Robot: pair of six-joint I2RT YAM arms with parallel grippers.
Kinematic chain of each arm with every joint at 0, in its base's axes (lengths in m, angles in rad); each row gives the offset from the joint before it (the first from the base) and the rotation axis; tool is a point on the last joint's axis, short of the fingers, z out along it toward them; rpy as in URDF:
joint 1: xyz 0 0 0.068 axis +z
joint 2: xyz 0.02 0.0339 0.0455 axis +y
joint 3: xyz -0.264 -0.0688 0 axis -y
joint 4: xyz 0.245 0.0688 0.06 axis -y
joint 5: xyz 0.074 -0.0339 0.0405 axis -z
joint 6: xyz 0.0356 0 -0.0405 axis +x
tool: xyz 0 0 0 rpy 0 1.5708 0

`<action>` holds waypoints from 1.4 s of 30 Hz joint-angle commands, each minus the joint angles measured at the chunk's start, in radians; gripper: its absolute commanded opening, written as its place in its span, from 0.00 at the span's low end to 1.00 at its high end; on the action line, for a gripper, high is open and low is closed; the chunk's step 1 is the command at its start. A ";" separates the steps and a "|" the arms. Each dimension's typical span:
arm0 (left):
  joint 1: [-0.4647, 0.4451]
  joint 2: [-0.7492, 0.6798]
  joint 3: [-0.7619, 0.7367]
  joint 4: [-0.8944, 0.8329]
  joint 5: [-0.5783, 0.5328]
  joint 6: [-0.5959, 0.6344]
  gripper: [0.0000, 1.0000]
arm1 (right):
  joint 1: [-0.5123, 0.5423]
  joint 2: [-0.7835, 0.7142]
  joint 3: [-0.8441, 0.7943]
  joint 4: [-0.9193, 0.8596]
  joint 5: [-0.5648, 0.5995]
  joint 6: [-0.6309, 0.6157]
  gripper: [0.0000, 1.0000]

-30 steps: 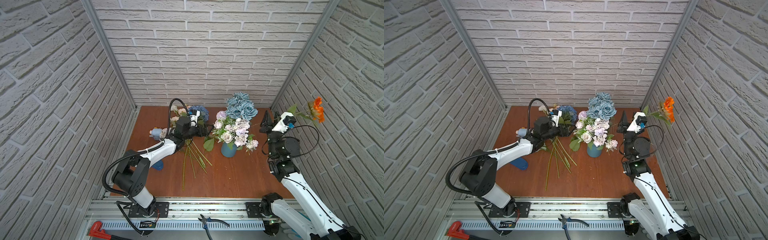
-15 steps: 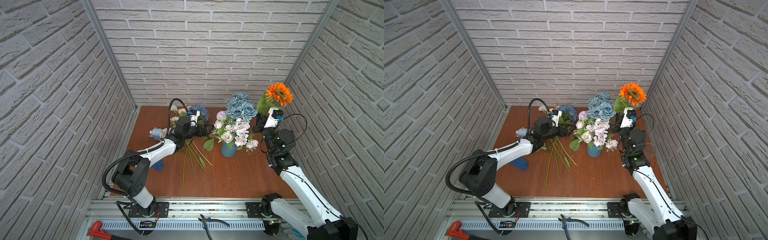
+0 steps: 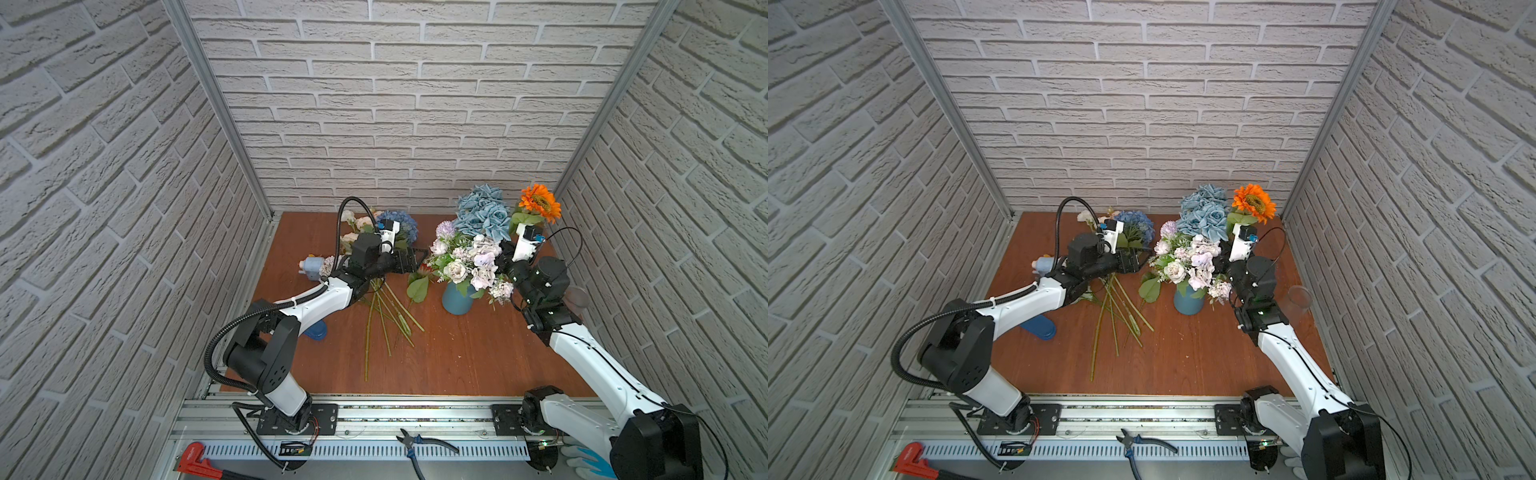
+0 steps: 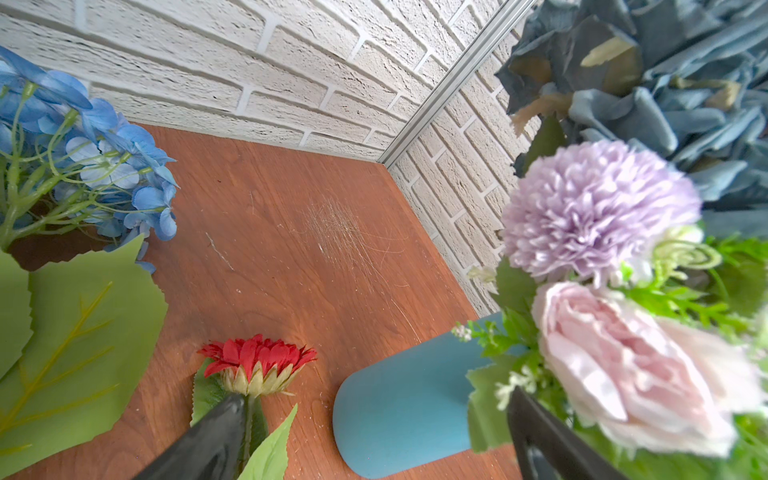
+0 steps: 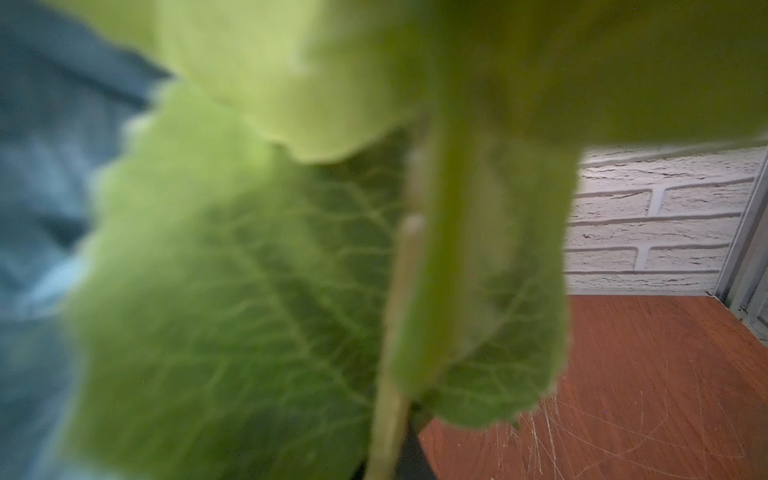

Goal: Arrange the flowers into the vase
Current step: 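Insert the orange gerbera stem into the vase beside the blue roses, then open the right gripper and draw it back from the vase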

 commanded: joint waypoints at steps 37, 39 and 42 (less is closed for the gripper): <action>0.019 -0.121 -0.096 0.062 -0.029 0.017 0.98 | -0.054 -0.102 0.175 -0.176 0.197 0.145 0.32; 0.019 -0.121 -0.092 0.058 -0.028 0.018 0.98 | -0.053 -0.085 0.180 -0.167 0.151 0.142 0.22; 0.019 -0.121 -0.090 0.054 -0.030 0.021 0.98 | -0.053 -0.068 0.175 -0.153 0.080 0.146 0.13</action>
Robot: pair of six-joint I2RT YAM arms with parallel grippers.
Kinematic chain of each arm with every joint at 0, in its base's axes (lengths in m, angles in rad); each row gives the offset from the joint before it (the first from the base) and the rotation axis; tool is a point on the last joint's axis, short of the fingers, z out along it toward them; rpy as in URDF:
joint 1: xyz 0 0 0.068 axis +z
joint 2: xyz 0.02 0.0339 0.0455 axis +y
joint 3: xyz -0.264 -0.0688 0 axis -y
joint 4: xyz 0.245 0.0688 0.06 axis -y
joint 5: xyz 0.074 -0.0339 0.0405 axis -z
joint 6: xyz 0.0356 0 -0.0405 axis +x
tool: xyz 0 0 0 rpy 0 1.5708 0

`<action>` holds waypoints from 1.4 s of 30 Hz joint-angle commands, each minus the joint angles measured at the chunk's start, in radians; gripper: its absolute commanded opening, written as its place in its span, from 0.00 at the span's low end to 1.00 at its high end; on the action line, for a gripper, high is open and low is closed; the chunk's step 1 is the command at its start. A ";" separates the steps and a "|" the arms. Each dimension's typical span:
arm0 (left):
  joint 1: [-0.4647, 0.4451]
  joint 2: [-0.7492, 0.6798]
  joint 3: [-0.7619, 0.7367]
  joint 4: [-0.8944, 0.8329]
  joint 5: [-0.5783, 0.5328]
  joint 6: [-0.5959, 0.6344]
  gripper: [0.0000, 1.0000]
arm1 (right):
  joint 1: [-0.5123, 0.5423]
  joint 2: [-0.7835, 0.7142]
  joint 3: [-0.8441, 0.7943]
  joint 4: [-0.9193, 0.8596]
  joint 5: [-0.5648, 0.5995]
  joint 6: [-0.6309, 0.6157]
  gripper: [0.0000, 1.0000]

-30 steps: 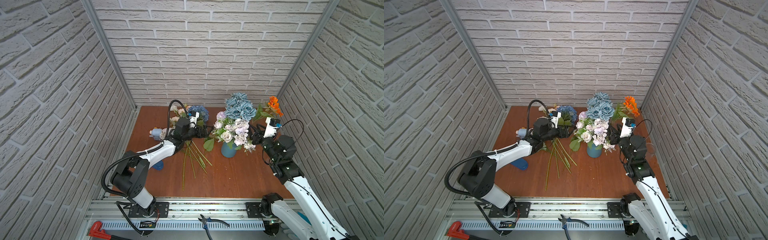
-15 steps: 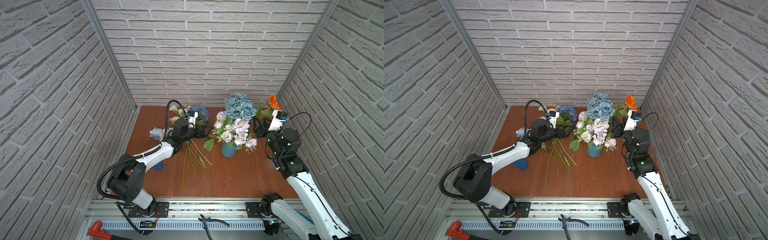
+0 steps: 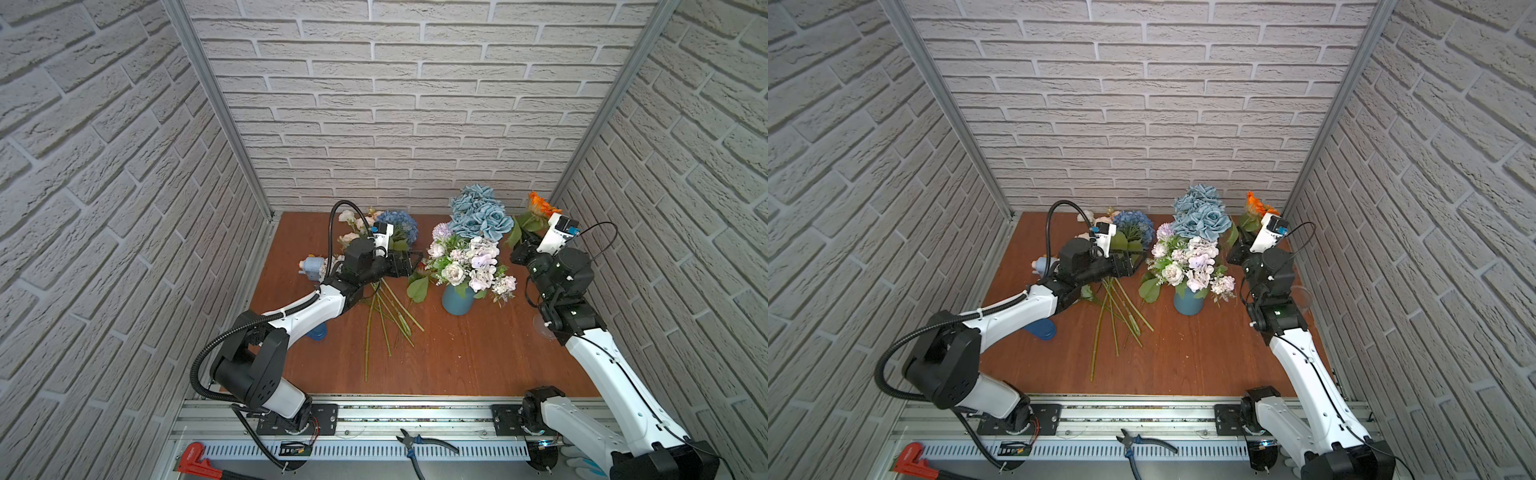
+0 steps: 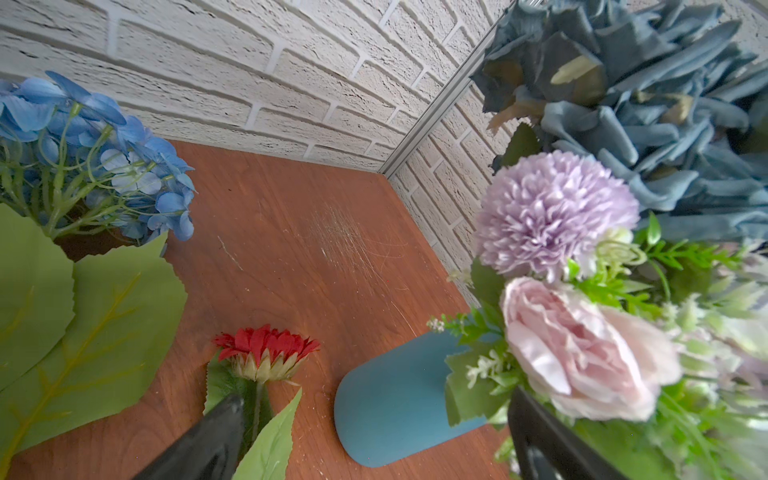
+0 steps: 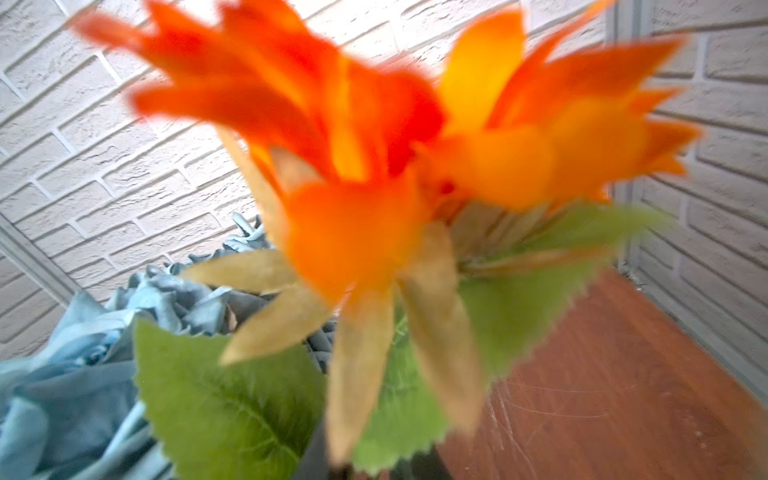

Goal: Arrange the flowers into the vase
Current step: 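Open the right gripper and draw it back from the vase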

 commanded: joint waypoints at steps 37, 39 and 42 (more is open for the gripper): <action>0.105 -0.398 -0.234 -0.547 -0.296 0.113 0.95 | 0.003 -0.320 0.263 -0.610 -0.332 -0.054 0.68; 0.100 -0.411 -0.253 -0.561 -0.297 0.109 0.91 | 0.004 -0.314 0.262 -0.578 -0.372 -0.022 0.68; 0.077 -0.408 -0.266 -0.581 -0.313 0.113 0.86 | 0.015 -0.286 0.254 -0.538 -0.420 0.017 0.75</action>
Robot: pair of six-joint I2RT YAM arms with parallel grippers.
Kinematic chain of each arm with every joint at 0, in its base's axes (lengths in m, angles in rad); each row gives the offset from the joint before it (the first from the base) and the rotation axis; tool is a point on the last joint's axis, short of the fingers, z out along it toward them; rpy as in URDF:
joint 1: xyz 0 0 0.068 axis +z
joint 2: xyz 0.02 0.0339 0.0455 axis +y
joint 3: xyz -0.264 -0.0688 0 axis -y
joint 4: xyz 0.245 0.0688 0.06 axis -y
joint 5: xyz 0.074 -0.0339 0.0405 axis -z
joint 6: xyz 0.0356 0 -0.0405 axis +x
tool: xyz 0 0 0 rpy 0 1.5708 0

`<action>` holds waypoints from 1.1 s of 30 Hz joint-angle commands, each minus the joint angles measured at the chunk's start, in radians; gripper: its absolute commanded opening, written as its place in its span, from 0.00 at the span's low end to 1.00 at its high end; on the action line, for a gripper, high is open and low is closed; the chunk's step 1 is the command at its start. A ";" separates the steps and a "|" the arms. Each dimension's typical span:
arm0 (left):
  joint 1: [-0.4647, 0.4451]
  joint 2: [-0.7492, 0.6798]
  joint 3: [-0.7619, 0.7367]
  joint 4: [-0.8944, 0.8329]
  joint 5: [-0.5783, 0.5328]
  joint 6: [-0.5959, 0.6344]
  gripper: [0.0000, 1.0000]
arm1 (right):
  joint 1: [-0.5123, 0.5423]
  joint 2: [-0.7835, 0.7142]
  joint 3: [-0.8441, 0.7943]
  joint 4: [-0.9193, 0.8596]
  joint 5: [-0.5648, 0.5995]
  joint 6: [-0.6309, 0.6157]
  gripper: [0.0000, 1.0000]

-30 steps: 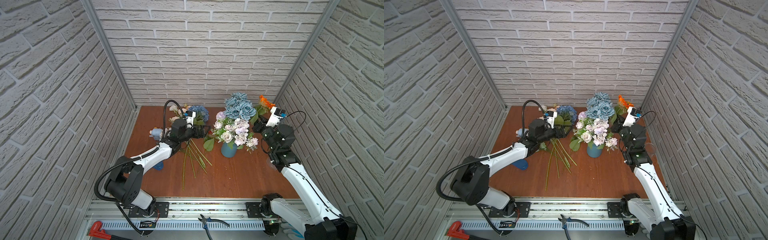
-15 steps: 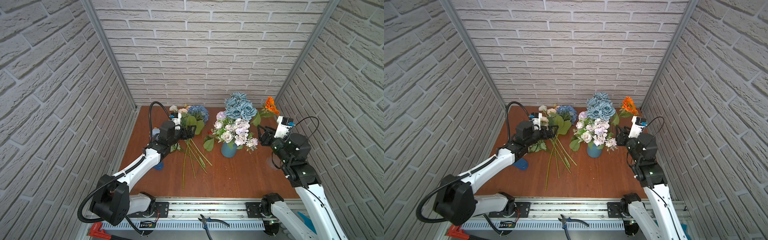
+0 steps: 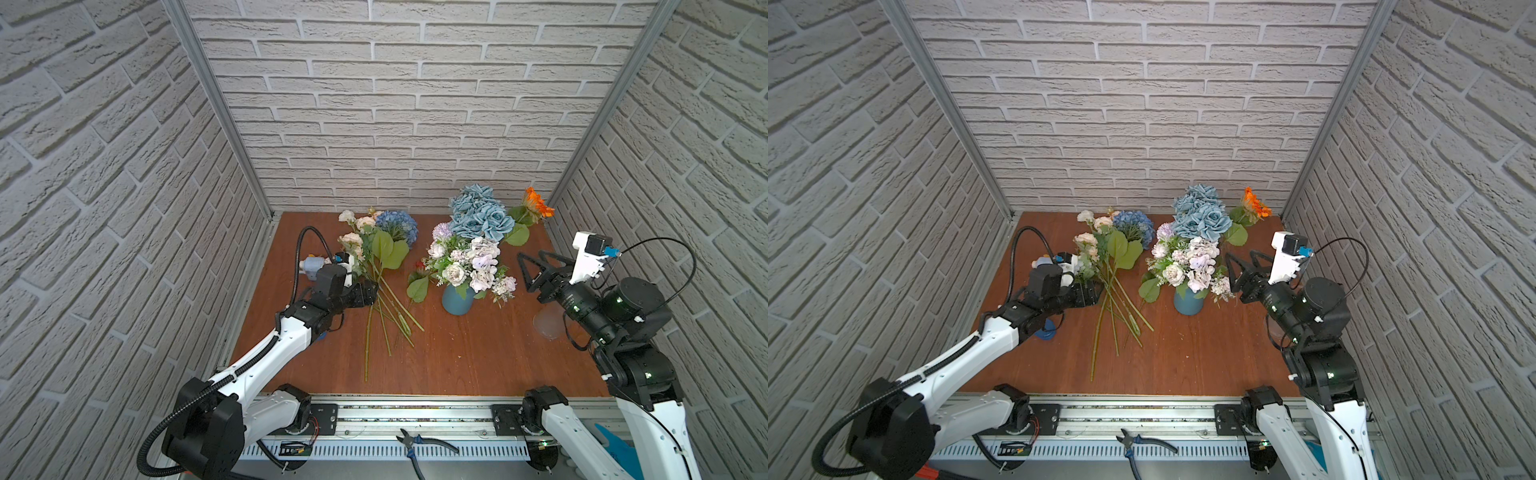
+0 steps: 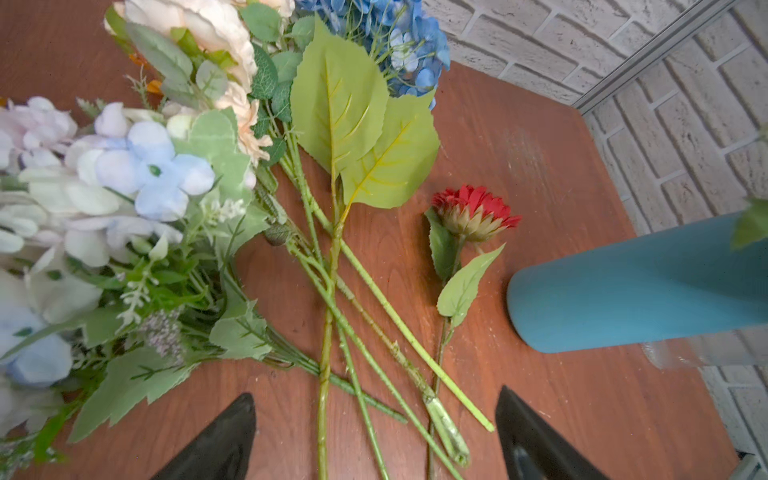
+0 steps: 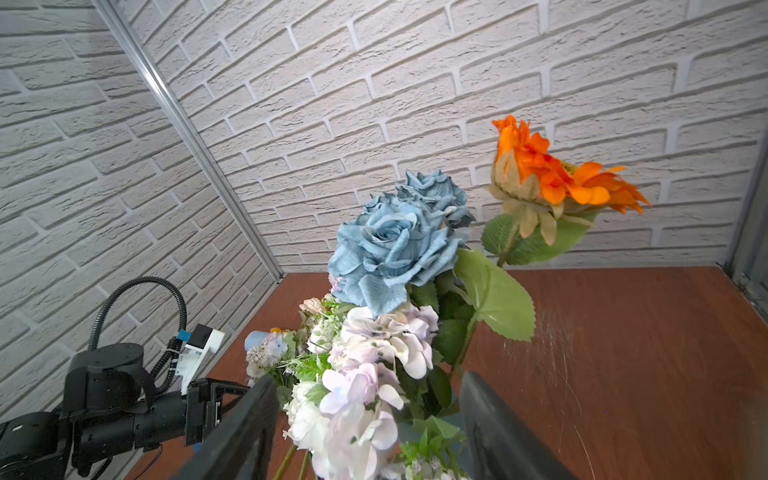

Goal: Arrange the flowers into the vase
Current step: 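Reach the right gripper across to the red gerbera by the flower pile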

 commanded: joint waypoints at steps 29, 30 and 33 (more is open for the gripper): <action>0.276 -0.244 -0.175 0.029 -0.080 -0.124 0.98 | 0.749 0.893 0.354 0.035 0.241 -0.165 0.56; 0.302 -0.253 -0.184 0.040 -0.068 -0.132 0.98 | 0.755 0.928 0.368 0.028 0.259 -0.155 0.55; 0.372 -0.263 -0.212 0.100 -0.013 -0.154 0.98 | 0.765 1.036 0.399 -0.001 0.336 -0.093 0.49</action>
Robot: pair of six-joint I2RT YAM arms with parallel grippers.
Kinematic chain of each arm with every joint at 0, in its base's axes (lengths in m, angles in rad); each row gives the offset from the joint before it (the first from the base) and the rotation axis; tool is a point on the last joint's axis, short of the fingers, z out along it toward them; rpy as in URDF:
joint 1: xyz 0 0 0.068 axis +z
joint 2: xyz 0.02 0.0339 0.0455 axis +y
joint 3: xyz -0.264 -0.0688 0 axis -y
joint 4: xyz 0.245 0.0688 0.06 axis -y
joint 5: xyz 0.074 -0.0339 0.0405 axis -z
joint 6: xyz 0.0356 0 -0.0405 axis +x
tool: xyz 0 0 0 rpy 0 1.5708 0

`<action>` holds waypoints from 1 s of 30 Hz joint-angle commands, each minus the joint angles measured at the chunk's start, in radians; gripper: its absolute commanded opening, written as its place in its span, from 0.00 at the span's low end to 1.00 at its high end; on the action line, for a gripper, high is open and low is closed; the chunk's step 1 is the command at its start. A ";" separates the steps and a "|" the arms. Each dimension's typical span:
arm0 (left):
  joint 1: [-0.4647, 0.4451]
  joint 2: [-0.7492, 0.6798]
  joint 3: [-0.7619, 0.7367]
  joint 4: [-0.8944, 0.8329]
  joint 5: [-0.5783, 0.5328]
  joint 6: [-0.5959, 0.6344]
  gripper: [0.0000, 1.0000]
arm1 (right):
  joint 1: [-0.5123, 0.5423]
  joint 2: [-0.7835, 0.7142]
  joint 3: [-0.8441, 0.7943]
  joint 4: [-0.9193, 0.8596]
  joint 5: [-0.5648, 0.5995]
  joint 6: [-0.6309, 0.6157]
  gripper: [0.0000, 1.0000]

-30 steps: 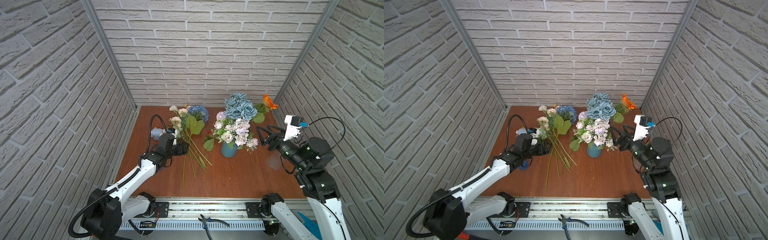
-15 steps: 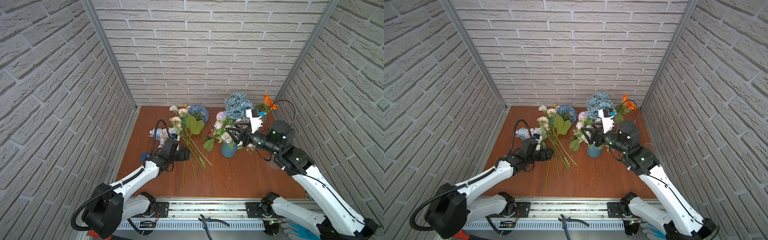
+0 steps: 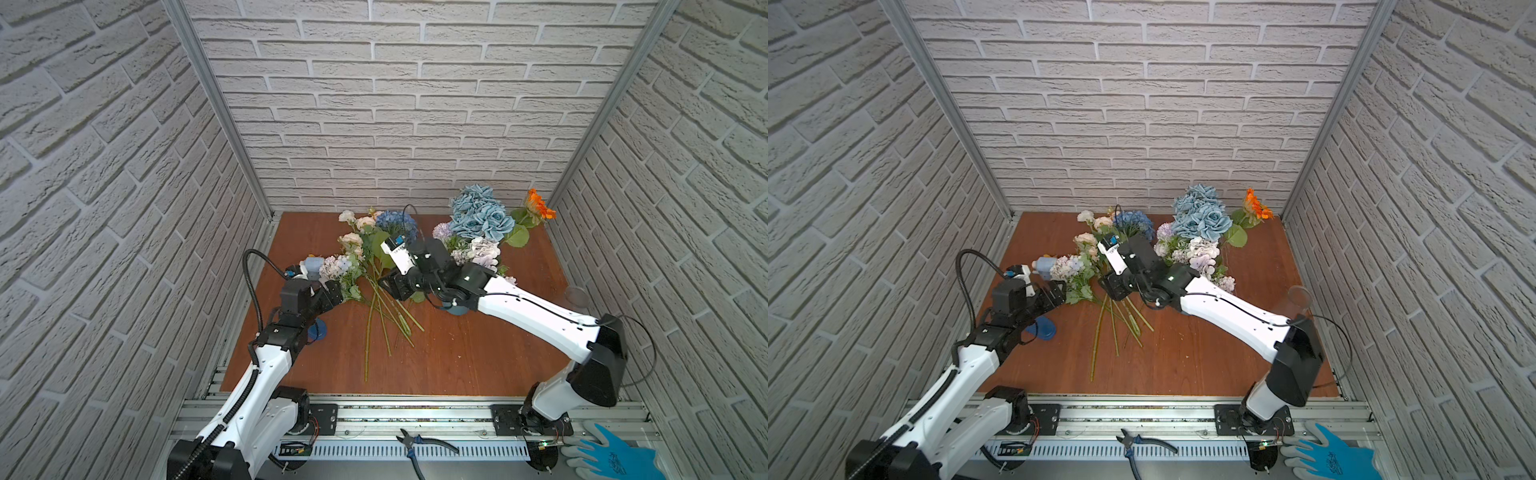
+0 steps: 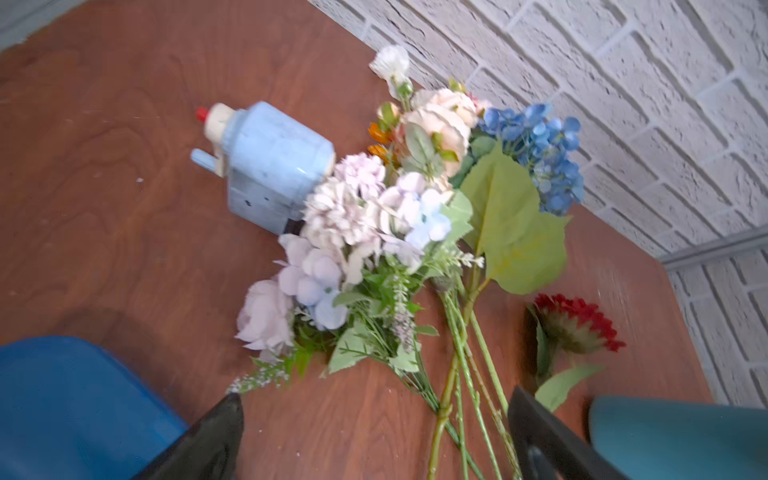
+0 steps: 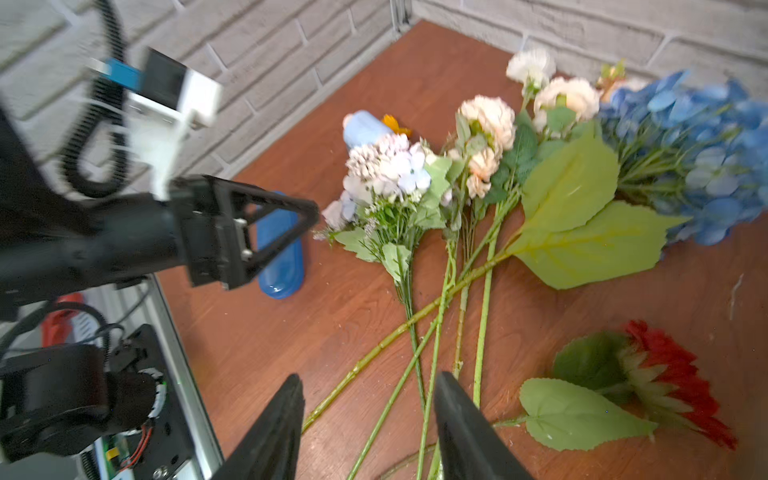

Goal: Arrange the flowers into the vase
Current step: 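Reach the right gripper across to the red gerbera by the flower pile, then close the right gripper on the red gerbera stem and lift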

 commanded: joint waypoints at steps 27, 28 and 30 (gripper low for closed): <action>0.059 0.041 -0.033 0.193 0.131 0.009 0.98 | -0.064 0.403 -0.029 -0.081 0.507 0.616 0.55; 0.059 0.040 -0.034 0.194 0.131 0.009 0.98 | -0.065 0.410 -0.027 -0.074 0.501 0.618 0.55; 0.058 0.040 -0.036 0.197 0.131 0.008 0.98 | -0.072 0.426 -0.029 -0.060 0.488 0.636 0.53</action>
